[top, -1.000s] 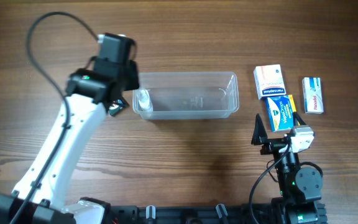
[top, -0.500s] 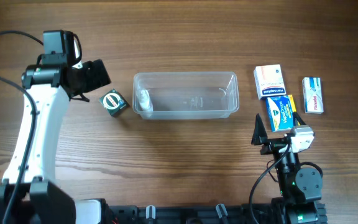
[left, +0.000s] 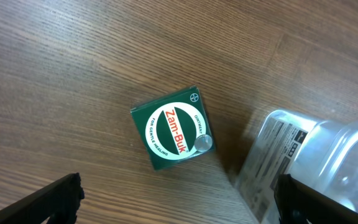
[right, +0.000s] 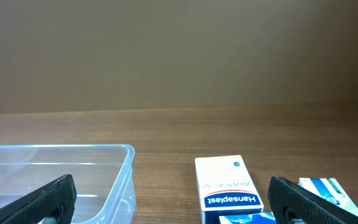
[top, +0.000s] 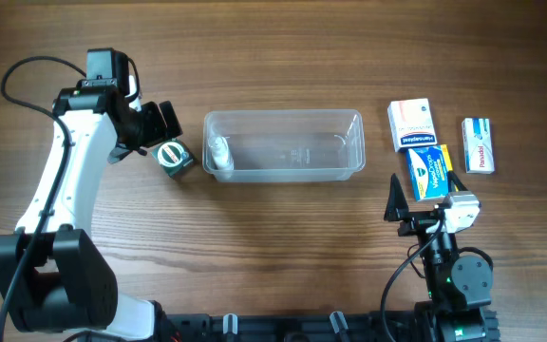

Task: Pack container
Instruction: 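Move the left gripper back over the green Zam-Buk box, then lower the left gripper and grasp the green Zam-Buk box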

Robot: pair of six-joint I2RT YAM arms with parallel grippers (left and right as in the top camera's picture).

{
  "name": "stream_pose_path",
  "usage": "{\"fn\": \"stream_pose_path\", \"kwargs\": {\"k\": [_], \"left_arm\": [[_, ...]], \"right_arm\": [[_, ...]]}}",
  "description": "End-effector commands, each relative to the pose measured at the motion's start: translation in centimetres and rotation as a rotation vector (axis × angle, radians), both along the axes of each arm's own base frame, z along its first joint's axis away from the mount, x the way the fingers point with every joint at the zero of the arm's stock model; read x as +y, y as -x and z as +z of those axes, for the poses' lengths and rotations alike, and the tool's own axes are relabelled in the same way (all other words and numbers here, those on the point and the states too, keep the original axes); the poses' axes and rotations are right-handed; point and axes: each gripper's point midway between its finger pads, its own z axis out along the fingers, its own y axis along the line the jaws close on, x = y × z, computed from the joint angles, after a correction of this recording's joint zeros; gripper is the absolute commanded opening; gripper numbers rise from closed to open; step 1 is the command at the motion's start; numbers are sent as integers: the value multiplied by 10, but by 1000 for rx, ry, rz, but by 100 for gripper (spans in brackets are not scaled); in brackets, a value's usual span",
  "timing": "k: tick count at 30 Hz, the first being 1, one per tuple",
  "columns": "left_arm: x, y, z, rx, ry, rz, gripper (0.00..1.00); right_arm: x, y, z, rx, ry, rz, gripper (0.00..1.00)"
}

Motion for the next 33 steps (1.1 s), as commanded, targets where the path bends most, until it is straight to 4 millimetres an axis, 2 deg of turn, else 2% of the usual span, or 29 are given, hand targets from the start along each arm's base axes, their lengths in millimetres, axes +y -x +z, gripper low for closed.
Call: {"fn": "stream_pose_path", "kwargs": {"k": [1, 7, 13, 21, 30, 33], "left_arm": [[-5, 0, -2, 21, 56, 155, 95], [-14, 4, -20, 26, 46, 160, 94], [-20, 7, -37, 23, 21, 137, 97], [-10, 9, -45, 39, -37, 171, 95], [-10, 10, -93, 151, -46, 187, 98], [-11, 6, -102, 151, -43, 187, 97]], "right_arm": [[3, 0, 1, -8, 10, 16, 100], [3, 0, 1, -8, 9, 16, 100], [3, 0, 1, -8, 10, 16, 100], [3, 0, 1, -8, 9, 16, 100], [3, 0, 1, -8, 9, 16, 100], [3, 0, 1, -8, 9, 16, 100]]}}
